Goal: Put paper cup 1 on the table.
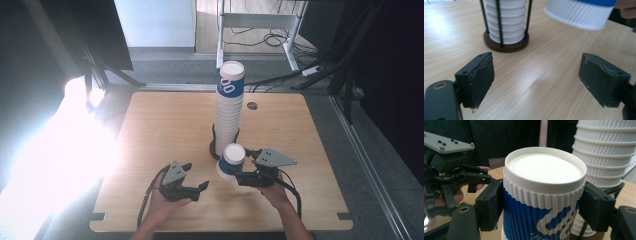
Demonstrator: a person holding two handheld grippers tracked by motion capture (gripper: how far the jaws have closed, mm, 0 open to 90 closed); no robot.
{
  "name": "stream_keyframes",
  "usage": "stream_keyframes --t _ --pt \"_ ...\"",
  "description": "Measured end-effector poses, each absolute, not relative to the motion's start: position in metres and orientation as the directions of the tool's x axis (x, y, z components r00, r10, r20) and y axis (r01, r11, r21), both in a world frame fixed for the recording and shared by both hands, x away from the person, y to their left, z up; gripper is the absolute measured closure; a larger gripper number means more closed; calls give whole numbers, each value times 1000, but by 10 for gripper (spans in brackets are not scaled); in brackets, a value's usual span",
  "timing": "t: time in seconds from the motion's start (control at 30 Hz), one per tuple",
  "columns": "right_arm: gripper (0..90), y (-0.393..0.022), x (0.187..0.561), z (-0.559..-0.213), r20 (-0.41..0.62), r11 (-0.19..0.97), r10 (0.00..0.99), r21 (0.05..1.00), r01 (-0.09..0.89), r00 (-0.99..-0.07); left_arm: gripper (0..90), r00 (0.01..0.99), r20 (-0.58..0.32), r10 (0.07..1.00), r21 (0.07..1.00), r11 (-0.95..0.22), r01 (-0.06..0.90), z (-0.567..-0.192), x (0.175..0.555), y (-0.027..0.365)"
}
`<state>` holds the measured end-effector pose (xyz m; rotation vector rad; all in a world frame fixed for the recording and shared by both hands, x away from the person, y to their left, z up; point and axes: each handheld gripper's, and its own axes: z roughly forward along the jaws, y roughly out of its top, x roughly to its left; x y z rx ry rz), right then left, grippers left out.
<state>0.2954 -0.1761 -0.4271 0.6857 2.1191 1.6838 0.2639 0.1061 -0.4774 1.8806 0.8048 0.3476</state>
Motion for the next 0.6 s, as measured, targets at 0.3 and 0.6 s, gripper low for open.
stream_keyframes --t 0.3,0.6 --pt "268 -165 291 -431 31 192 546 968 161 -837 81 755 -106 647 899 -262 350 -471 258 93" --pt "267 -150 288 -439 42 213 518 961 177 -855 43 765 -82 639 906 -272 325 -468 256 83"
